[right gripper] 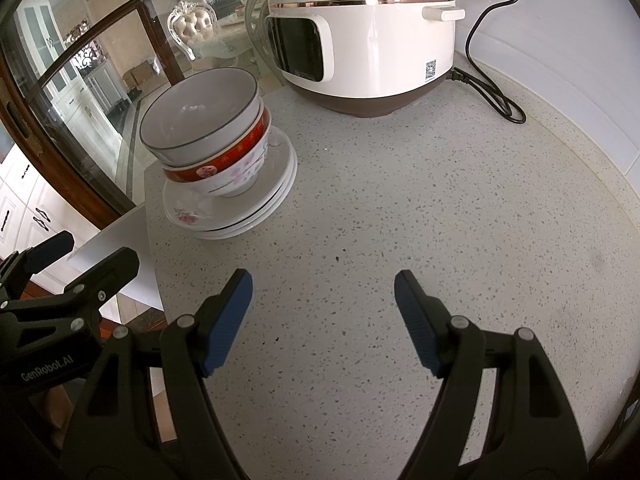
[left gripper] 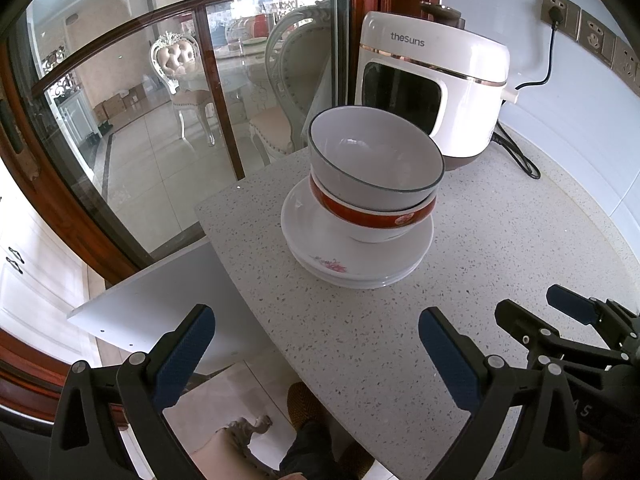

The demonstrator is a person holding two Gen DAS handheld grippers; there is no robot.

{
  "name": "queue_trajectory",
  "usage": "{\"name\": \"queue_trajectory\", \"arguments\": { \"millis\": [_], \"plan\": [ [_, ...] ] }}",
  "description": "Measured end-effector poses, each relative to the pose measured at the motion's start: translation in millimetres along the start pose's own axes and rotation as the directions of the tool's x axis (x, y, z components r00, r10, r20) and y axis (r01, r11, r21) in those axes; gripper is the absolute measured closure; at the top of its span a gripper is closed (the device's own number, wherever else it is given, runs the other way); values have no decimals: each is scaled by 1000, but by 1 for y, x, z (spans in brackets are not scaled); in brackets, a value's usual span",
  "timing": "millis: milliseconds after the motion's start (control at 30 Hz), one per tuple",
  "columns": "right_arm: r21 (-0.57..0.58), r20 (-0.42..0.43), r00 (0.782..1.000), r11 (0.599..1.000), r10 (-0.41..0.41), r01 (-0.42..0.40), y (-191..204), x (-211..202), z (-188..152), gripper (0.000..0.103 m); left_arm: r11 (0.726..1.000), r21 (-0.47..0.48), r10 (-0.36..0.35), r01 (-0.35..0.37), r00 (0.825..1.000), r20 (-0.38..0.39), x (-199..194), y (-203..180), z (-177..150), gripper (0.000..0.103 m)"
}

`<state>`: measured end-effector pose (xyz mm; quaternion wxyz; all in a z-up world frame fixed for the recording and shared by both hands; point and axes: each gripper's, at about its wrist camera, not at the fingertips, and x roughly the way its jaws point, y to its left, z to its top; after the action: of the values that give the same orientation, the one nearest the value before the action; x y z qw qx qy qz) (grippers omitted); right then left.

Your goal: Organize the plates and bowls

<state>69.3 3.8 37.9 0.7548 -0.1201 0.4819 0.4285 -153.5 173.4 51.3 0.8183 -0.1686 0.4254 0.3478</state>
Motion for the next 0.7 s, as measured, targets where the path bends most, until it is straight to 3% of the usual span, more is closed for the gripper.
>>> {"name": "queue_trajectory", "arguments": {
  "millis": [700],
  "plan": [
    [-9,-3,1000,1000,5,-5,1,0,2,27,1000,-24,1,-1,999,35,-4,2,0,0]
  ]
}}
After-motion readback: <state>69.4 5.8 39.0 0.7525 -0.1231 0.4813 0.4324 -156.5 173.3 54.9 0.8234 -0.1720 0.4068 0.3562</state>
